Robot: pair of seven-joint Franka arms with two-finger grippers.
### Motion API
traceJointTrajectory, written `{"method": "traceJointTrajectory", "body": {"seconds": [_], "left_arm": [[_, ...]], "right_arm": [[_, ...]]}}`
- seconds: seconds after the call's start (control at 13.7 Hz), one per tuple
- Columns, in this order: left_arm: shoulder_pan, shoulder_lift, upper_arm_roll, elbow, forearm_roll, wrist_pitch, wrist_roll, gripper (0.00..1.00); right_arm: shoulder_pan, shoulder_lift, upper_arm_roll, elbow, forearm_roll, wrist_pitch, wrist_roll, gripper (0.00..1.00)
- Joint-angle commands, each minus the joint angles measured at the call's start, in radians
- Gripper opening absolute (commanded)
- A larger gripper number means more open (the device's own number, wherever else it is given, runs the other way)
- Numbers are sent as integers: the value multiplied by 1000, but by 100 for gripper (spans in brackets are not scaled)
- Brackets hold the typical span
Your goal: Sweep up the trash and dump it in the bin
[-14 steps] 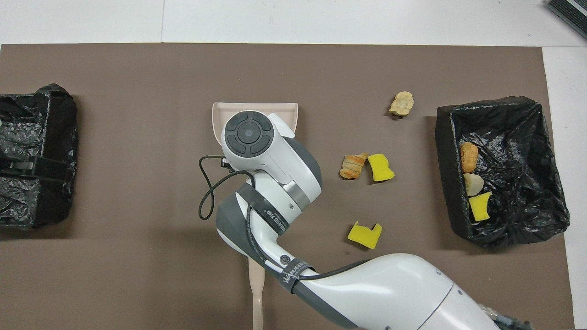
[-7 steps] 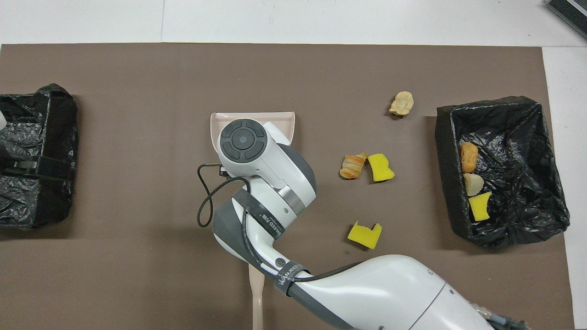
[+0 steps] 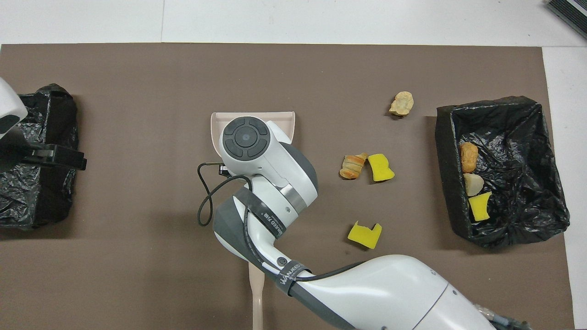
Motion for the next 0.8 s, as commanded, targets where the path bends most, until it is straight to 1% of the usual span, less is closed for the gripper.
{"method": "traceJointTrajectory", "body": {"seconds": [0.0,0.07,0.15,0.29,0.36,0.51,0.66,0.73], "left_arm": [[-42,37,9,-15,5,69,1,100],[-50,60,9,-15,5,89,1,100],[-62,83,7,-17,3,115,3,100],[-101,124,7,-26,-33,150,-8,100],[-137,142,9,-38,-38,184,-15,100],[-205,188,9,-55,-38,245,-80,100],[-282,209,10,-81,-38,299,-168,100],[-315,222,9,-98,-38,324,-208,100]], "right_arm": [[-44,-73,12,-30,35,-12,-33,90],[-69,-108,12,-39,35,-26,-35,94],[-110,-160,12,-60,35,-46,-39,99],[-187,-259,12,-117,35,-54,-88,100],[-217,-303,12,-146,35,-54,-87,100],[-265,-351,11,-153,34,-84,-93,100],[-334,-397,9,-151,28,-91,-116,100],[-366,-424,9,-151,25,-115,-154,100]]}}
